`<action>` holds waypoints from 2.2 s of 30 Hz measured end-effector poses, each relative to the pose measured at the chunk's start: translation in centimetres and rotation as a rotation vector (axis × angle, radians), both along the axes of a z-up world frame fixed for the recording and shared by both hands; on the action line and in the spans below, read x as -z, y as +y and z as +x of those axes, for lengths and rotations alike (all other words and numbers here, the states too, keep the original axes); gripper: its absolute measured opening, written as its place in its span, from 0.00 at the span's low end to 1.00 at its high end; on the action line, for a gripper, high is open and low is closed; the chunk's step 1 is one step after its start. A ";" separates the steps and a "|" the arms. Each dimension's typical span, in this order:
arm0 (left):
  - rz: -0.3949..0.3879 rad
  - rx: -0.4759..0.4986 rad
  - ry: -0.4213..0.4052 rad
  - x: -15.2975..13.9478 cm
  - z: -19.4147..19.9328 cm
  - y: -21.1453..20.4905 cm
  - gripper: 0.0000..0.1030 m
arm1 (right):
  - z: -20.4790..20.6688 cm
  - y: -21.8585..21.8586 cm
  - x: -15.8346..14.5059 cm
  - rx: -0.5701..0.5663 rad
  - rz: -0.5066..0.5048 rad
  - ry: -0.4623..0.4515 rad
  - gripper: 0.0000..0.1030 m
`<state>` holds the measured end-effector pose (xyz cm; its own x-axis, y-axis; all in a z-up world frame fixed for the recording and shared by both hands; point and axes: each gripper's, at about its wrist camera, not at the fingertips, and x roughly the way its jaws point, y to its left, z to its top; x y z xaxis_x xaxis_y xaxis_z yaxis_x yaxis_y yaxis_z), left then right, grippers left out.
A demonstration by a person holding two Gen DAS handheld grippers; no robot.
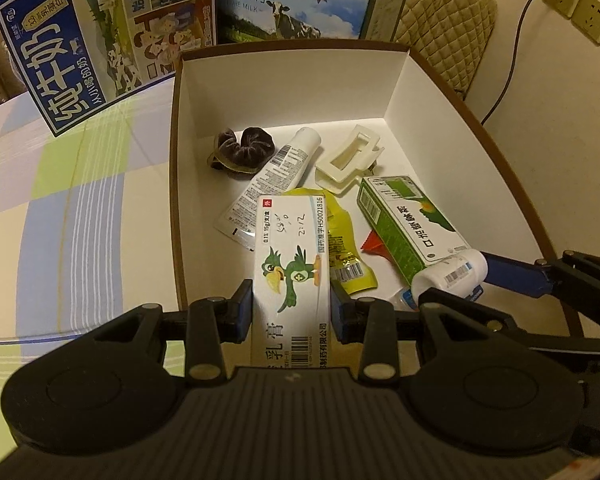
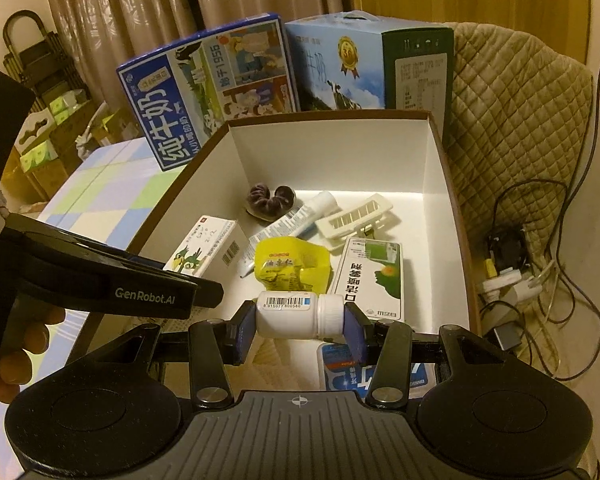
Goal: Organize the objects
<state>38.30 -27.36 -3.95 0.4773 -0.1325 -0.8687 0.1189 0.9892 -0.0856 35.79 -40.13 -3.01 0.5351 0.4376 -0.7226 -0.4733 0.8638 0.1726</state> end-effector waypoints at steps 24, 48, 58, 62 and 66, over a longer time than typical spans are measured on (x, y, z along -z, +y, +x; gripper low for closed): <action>-0.024 -0.070 -0.145 -4.8 -2.2 2.9 0.76 | 0.8 1.5 -0.6 -0.031 0.049 -0.056 0.47; -0.044 -0.109 -0.169 -6.3 -10.9 7.0 0.99 | -5.2 -1.6 -2.7 0.126 0.129 0.113 0.67; -0.024 -0.062 -0.180 -6.6 -15.2 9.0 0.99 | -9.3 -0.1 -3.5 0.163 0.098 0.104 0.67; -0.016 -0.048 -0.198 -7.1 -17.6 10.5 0.99 | -11.5 1.3 -3.8 0.173 0.096 0.104 0.67; -0.003 -0.041 -0.215 -7.5 -20.2 12.3 0.99 | -13.9 2.9 -3.9 0.175 0.088 0.106 0.67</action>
<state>18.14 -15.09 3.52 0.6563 -0.1117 -0.7462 0.0945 0.9934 -0.0657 21.84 -37.22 0.93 0.5315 0.4083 -0.7421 -0.2923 0.9107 0.2918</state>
